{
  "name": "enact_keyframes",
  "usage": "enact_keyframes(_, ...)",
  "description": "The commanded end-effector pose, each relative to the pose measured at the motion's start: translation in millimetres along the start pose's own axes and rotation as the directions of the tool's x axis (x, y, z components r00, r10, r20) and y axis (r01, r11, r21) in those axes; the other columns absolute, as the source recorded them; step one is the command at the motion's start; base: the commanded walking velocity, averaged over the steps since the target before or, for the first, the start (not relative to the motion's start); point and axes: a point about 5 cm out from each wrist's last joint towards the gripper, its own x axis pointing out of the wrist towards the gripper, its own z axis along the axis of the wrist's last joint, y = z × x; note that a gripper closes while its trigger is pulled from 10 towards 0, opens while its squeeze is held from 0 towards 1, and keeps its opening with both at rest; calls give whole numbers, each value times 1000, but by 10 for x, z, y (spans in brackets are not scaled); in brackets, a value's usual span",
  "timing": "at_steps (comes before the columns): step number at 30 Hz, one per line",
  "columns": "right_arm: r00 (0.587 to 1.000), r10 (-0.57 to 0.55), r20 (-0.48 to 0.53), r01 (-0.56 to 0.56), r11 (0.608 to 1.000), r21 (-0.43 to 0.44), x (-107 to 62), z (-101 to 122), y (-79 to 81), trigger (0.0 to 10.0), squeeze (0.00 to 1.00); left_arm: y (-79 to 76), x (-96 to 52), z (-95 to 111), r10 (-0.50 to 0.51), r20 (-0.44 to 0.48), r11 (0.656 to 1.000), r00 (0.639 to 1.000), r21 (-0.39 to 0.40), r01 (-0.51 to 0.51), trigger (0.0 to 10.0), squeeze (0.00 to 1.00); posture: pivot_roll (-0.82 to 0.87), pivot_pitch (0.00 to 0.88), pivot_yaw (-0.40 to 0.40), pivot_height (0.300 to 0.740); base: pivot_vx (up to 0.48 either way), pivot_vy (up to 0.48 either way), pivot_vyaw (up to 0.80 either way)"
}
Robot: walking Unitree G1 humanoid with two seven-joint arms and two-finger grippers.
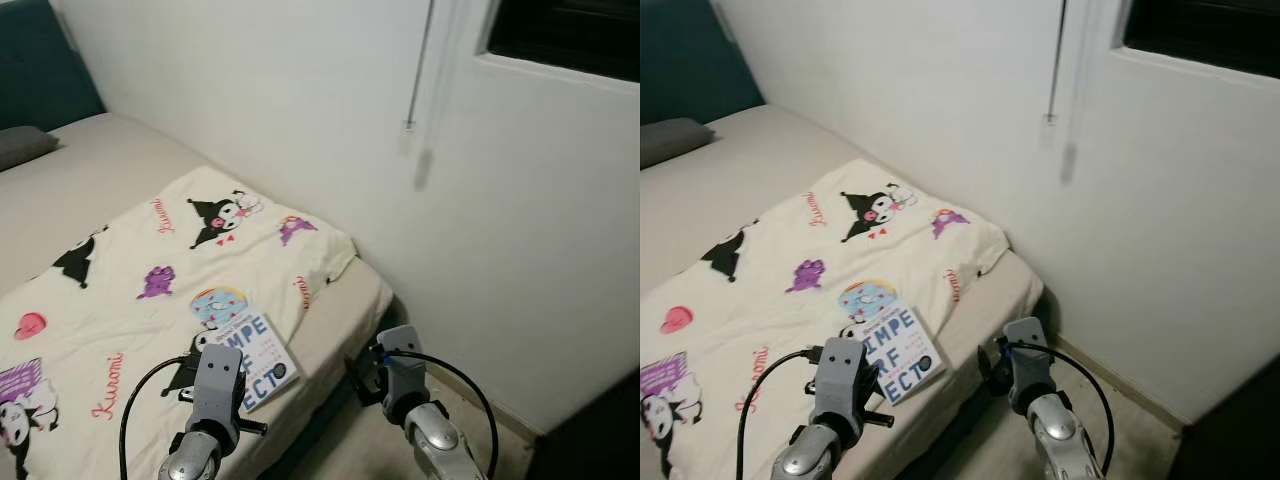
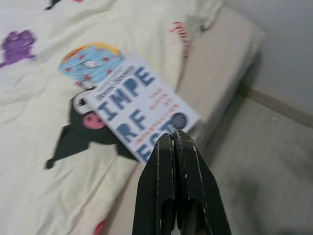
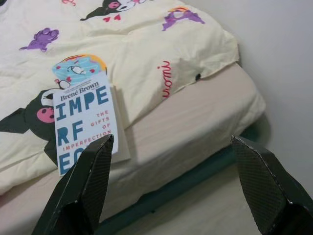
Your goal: Clean up the room
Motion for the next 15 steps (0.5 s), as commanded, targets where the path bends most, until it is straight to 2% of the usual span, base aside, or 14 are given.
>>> enact_keyframes(1, 1000, 12, -12, -12, 1000, 7, -12, -37, 42, 10000, 0, 20, -30, -76, 6, -30, 1000, 1000, 11, -5, 10000, 0, 11, 154, 12, 740, 0, 0, 800)
enact_keyframes(12, 1000, 7, -9, -7, 1000, 7, -16, -36, 37, 10000, 0, 13, -24, -67, -4, -26, 1000, 1000, 7, 4, 10000, 0, 9, 150, 18, 740, 0, 0, 800)
enact_keyframes(15, 1000, -7, -1, 7, 999, 54, -25, -42, 26, 10000, 0, 11, -21, -62, -6, -25, 1000, 1000, 7, 6, 10000, 0, 11, 153, 17, 740, 0, 0, 0)
